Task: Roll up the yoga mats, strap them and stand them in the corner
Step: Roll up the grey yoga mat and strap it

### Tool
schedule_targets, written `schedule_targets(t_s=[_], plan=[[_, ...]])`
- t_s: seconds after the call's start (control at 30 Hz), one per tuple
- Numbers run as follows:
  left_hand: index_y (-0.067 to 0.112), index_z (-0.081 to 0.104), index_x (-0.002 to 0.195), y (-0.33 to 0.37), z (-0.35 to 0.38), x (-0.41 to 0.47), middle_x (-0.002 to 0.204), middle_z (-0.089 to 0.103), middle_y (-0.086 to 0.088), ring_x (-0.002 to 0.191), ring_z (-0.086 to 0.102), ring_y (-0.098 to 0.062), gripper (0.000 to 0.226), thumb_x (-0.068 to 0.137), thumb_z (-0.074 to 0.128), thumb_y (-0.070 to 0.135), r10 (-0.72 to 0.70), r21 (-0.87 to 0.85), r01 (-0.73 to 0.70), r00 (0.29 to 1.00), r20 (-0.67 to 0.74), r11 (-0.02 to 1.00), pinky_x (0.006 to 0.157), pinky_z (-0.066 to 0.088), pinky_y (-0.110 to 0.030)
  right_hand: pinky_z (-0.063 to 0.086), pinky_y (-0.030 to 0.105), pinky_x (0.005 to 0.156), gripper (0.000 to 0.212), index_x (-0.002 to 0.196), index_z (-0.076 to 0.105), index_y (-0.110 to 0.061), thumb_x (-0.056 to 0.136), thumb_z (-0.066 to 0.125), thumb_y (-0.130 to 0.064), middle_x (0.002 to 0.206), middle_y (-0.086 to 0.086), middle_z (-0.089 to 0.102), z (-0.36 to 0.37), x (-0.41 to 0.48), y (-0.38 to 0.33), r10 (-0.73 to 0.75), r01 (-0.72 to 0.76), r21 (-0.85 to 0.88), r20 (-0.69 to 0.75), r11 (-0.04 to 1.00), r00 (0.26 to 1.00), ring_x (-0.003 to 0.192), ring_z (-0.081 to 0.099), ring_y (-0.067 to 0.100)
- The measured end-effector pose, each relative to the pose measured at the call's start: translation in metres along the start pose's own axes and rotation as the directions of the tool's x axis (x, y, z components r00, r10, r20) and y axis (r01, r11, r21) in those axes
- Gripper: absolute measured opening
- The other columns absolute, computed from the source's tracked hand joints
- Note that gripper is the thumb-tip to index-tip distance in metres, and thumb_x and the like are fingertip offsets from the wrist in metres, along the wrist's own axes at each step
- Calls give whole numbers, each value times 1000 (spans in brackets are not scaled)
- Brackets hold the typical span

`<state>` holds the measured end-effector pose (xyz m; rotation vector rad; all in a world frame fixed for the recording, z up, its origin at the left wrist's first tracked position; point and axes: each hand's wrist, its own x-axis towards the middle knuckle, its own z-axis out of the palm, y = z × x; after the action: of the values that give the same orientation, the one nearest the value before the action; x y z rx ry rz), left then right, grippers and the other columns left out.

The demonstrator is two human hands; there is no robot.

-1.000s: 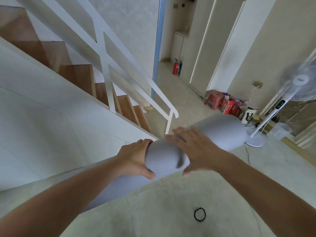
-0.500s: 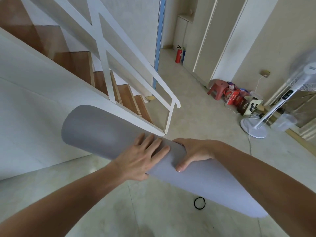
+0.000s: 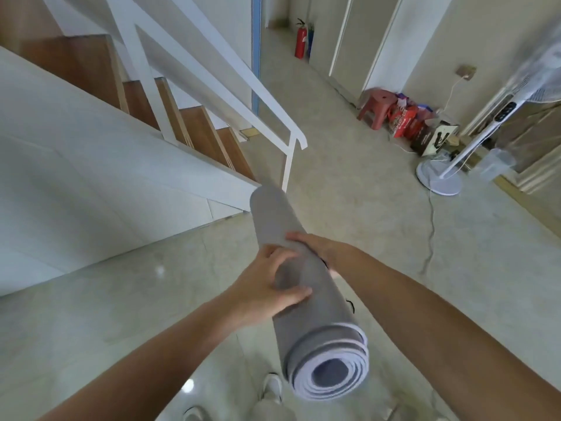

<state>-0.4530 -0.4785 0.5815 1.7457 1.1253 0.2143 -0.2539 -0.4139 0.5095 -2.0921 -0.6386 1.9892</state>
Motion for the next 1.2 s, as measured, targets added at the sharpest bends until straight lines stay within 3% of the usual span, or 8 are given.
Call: schedule_targets(t_s=[0.17, 0.27, 0.37, 0.5, 0.6, 0.83, 1.0, 1.2], plan=[[38, 17, 156, -3, -3, 12, 152, 6, 36, 142, 26, -6, 126, 54, 85, 65, -18, 96, -17, 936, 350, 995, 119, 31, -36, 60, 40, 68, 94, 126, 59, -6, 61, 76, -71, 102, 20, 74, -12, 39, 24, 85, -83, 144, -7, 986, 996, 85, 74, 32], [36, 24, 155, -14, 4, 34, 158, 21, 18, 140, 35, -10, 103, 72, 83, 52, -14, 124, -14, 975, 224, 992, 117, 34, -39, 60, 44, 74, 97, 132, 54, -4, 65, 74, -72, 114, 21, 69, -10, 52, 31, 60, -62, 183, 12, 981, 998, 96, 70, 34], [28, 37, 150, -31, 8, 64, 142, 50, 7, 126, 53, -13, 87, 78, 82, 44, -126, -67, 132, 988, 88, 989, 110, 43, -38, 56, 33, 67, 80, 122, 59, 2, 88, 53, -69, 97, 18, 71, -8, 55, 21, -59, 30, 228, 125, 973, 990, 80, 70, 28], [19, 54, 135, -78, 20, 114, 115, 70, 2, 104, 68, -14, 62, 81, 82, 33, -311, -389, 285, 950, -2, 876, 97, 54, -38, 52, 36, 72, 81, 110, 62, 3, 84, 55, -74, 84, 19, 65, -9, 78, 24, -165, 109, 274, 190, 955, 968, 75, 62, 31], [15, 60, 123, -120, 40, 154, 108, 72, -4, 98, 70, -18, 44, 85, 79, 25, -401, -486, 357, 916, 16, 798, 89, 56, -35, 56, 37, 78, 79, 114, 70, -7, 87, 44, -76, 93, 11, 75, -5, 117, 43, -182, 171, 203, 34, 964, 983, 86, 72, 26], [25, 63, 108, -210, 104, 251, 102, 73, 0, 95, 71, -17, 40, 75, 82, 37, -378, -388, 385, 921, 97, 837, 92, 57, -42, 49, 27, 55, 60, 92, 72, -15, 91, 46, -69, 67, 0, 70, -18, 224, 80, -64, 117, 229, -228, 966, 972, 59, 67, 16], [26, 56, 107, -248, 150, 281, 103, 67, 2, 97, 66, -19, 30, 86, 74, 36, -369, -224, 384, 923, 106, 896, 82, 53, -34, 53, 42, 82, 48, 90, 66, -12, 98, 42, -54, 84, 9, 67, -13, 280, 100, 6, 80, 158, -482, 984, 876, 83, 64, 30], [31, 50, 120, -254, 171, 311, 115, 58, 9, 100, 63, -17, 66, 69, 61, 72, -380, -45, 381, 925, 30, 923, 87, 54, -45, 34, 37, 76, 49, 93, 53, -25, 100, 19, -60, 85, -1, 54, -31, 304, 99, -38, -81, -140, -690, 987, 723, 87, 49, 24]])
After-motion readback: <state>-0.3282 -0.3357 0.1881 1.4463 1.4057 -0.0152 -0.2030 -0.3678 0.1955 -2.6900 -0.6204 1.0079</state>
